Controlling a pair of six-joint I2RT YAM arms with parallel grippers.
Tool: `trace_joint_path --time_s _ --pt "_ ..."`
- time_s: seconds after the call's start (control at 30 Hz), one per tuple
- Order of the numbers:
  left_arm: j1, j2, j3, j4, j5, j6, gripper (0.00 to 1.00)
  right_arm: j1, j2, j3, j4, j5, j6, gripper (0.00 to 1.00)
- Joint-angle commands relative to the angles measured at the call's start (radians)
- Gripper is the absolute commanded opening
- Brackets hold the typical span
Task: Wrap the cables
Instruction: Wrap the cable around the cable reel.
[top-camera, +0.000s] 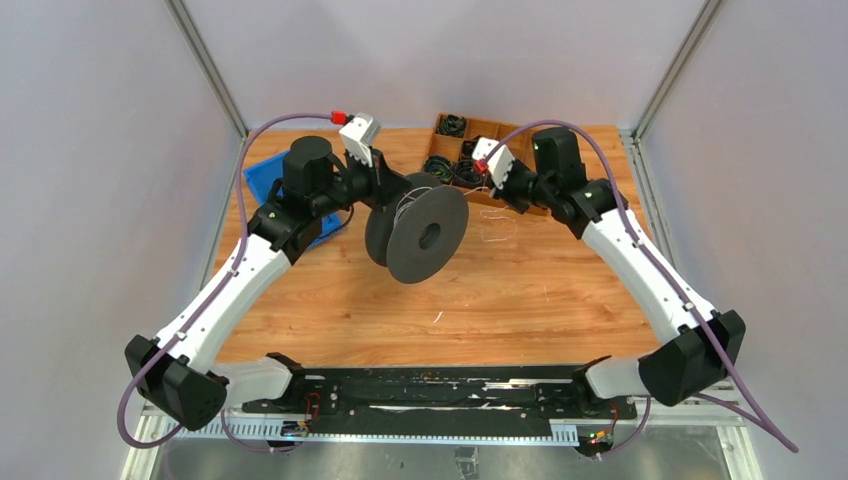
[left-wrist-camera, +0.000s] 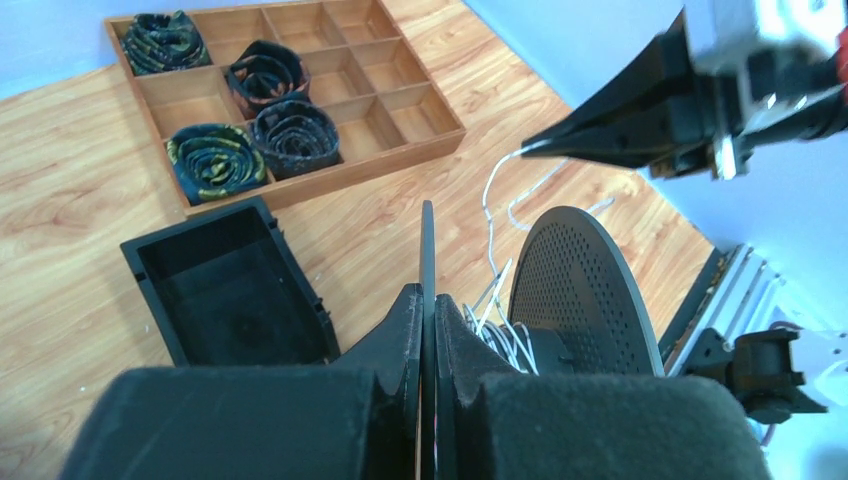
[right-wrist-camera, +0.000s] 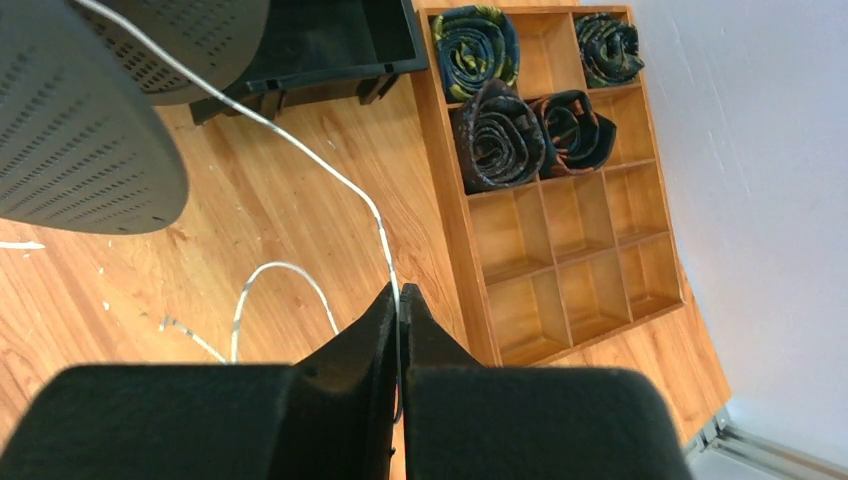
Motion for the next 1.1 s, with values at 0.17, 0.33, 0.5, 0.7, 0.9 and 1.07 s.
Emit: trace_joint_path --time_s 0.17,0.33,0.5,0.7,0.9,1.07 --pt "0.041 0.011 0.091 0.099 0.101 -0.213 0.00 -0.014 -0.107 -0.202 0.145 -0.105 0.089 0.01" --pt "0.077 0.016 0.108 0.136 0.119 -0.325 0.00 -0.014 -0.143 -0.302 0.216 -0.157 0.145 0.01" --pt "0.127 0.028 0.101 0.174 0.126 -0.451 0.00 -0.012 -0.194 -0.383 0.284 -0.262 0.213 0.01" --pt "0.153 0.036 0.079 0.200 0.090 -0.544 0.00 0.020 -0.222 -0.458 0.348 -0.338 0.295 0.01" --pt "0.179 0.047 0.073 0.243 0.092 -0.629 0.00 0.096 -0.195 -0.504 0.386 -0.342 0.314 0.02" --pt "0.198 0.045 0.088 0.212 0.051 -0.641 0.00 0.158 -0.164 -0.521 0.414 -0.357 0.333 0.03"
